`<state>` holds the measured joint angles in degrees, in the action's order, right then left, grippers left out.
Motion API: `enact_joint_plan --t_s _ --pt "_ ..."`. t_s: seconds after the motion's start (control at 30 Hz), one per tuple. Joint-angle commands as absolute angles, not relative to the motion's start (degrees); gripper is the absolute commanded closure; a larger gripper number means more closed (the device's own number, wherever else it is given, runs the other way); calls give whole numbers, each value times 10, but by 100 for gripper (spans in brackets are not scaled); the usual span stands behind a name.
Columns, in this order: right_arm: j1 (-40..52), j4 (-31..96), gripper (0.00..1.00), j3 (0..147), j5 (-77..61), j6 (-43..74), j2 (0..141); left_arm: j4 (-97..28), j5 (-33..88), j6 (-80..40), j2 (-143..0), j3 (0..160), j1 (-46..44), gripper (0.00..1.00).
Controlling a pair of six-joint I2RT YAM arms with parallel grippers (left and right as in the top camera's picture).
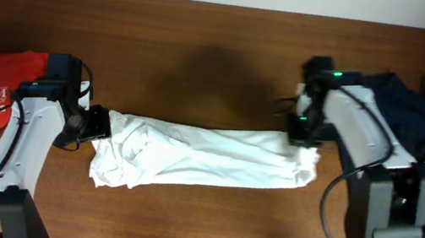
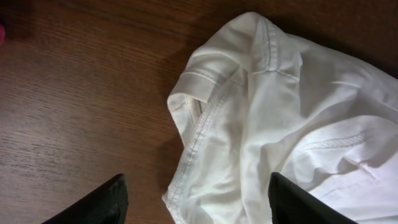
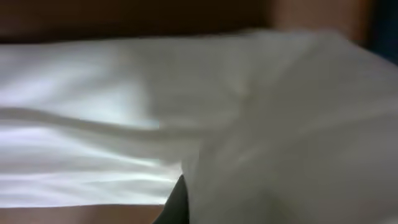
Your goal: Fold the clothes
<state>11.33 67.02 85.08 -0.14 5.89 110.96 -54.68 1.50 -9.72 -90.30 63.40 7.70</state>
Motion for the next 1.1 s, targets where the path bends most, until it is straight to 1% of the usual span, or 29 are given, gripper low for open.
enact_joint_plan --t_s 0.0,0.07,0.2,0.6,0.67,0.87,0.9,0.93,0.97,1.0,1.07 --pt "186 651 96 859 -60 70 1110 -548 22 -98 -893 643 81 28" --pt "222 640 94 858 -60 78 1110 -548 22 -98 -893 643 81 28" --pt "263 630 94 857 -60 96 1110 -548 22 -98 -893 642 81 28" --pt "305 642 94 854 -131 100 1110 -548 22 -98 -893 641 81 28" --pt "312 636 89 851 -131 100 1110 -548 22 -98 -893 641 81 28" --pt "312 622 87 849 -131 100 1110 -548 22 -98 -893 641 81 28" --pt "312 622 84 849 -136 100 1110 -548 22 -98 -893 641 81 28" --pt "312 621 78 849 -140 100 1110 -548 22 -98 -893 641 81 28" --pt "312 621 68 849 -145 100 1110 -548 22 -98 -893 641 81 28" --pt "312 621 66 849 -149 99 1110 -548 22 -98 -893 641 81 28" --pt "312 623 66 849 -153 92 1110 -548 22 -98 -893 641 81 28"
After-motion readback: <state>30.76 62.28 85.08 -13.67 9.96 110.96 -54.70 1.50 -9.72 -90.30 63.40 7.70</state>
